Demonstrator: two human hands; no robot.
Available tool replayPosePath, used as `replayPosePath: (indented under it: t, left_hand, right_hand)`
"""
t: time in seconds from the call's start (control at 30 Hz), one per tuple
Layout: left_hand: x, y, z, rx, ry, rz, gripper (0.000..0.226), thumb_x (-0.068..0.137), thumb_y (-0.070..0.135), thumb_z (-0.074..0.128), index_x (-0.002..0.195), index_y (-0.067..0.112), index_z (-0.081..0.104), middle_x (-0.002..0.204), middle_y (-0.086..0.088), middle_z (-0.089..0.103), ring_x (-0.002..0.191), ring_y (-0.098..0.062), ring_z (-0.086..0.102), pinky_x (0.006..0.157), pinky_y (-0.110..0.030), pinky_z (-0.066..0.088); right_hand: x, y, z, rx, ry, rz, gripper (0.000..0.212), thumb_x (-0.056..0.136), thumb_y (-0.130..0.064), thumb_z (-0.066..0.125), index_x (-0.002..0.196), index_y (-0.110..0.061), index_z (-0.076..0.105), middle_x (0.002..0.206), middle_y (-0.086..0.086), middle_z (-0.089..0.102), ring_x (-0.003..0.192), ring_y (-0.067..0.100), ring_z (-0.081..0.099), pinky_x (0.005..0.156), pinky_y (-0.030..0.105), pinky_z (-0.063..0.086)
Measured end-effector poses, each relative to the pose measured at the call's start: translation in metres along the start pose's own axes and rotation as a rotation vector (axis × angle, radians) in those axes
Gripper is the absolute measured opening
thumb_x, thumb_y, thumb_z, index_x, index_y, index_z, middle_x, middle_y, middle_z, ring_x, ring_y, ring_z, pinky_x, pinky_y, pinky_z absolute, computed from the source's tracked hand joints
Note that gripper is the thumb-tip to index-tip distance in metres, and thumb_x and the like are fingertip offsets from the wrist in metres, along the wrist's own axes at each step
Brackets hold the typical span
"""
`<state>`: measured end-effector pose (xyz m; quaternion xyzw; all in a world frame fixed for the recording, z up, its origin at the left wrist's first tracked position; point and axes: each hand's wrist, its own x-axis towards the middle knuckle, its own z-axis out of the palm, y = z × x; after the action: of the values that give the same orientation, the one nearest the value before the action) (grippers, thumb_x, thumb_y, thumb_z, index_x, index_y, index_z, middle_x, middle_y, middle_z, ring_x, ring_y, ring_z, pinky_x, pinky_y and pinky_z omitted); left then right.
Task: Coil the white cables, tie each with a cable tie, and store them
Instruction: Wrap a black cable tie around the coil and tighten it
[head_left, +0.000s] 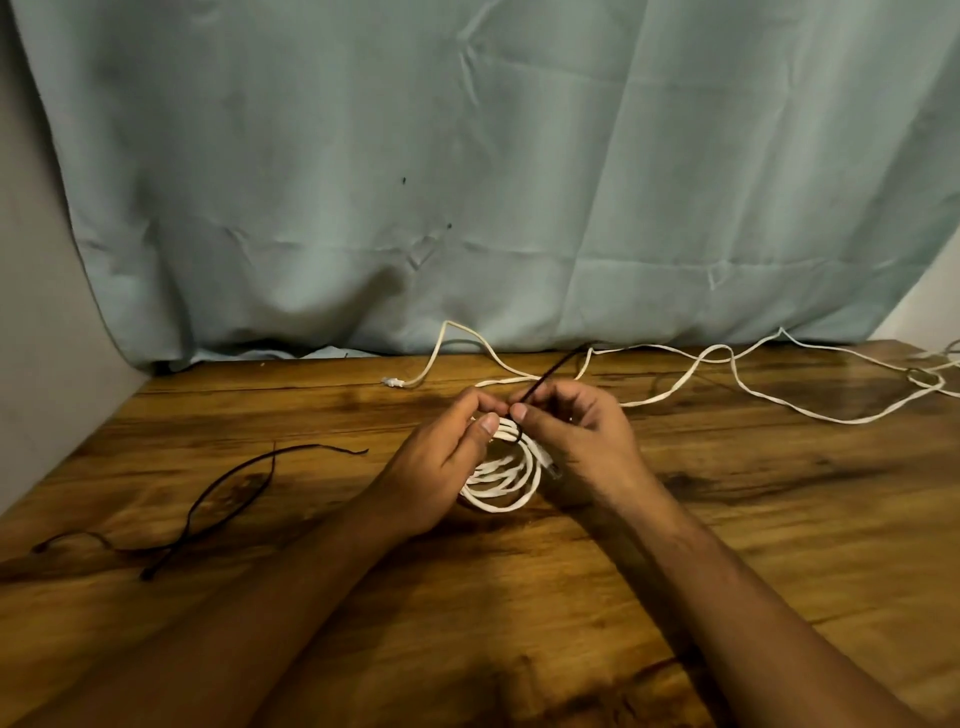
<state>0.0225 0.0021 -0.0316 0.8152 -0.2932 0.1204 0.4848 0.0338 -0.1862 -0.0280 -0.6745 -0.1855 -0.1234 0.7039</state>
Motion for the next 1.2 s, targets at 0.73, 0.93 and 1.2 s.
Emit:
replayPosePath:
  t: [0.73,0.93,1.2]
  left_hand:
    - [-0.002,0.002,0.002,0.029,-0.014,-0.055,0.013,0.109,0.037,0.041,0.102,0.033,0.052,0.069,0.004,0.051,0.064,-0.013,0.049,0.071,-0.056,0.047]
    - [-0.004,0.007,0.004,0.040,-0.018,-0.008,0.021,0.110,0.024,0.042,0.128,0.025,0.052,0.070,0.036,0.059,0.064,0.009,0.054,0.059,-0.013,0.037]
    - [-0.001,0.003,0.007,-0.024,-0.003,0.001,0.016,0.110,0.032,0.041,0.112,0.034,0.057,0.070,0.011,0.052,0.066,-0.008,0.050,0.063,-0.046,0.045]
  right_hand:
    - [-0.005,-0.010,0.000,-0.356,-0.003,-0.199,0.015,0.101,-0.012,0.064,0.096,-0.026,0.063,0.088,-0.003,0.072,0.084,0.014,0.070,0.070,0.030,0.055]
    - [-0.005,-0.011,0.000,-0.408,0.038,-0.195,0.007,0.101,-0.015,0.064,0.098,-0.021,0.064,0.087,-0.003,0.072,0.083,0.015,0.070,0.071,0.041,0.061]
    - [-0.004,-0.016,0.003,-0.274,0.119,-0.176,0.013,0.094,-0.004,0.072,0.094,-0.017,0.074,0.089,0.000,0.075,0.088,0.015,0.073,0.075,0.033,0.058]
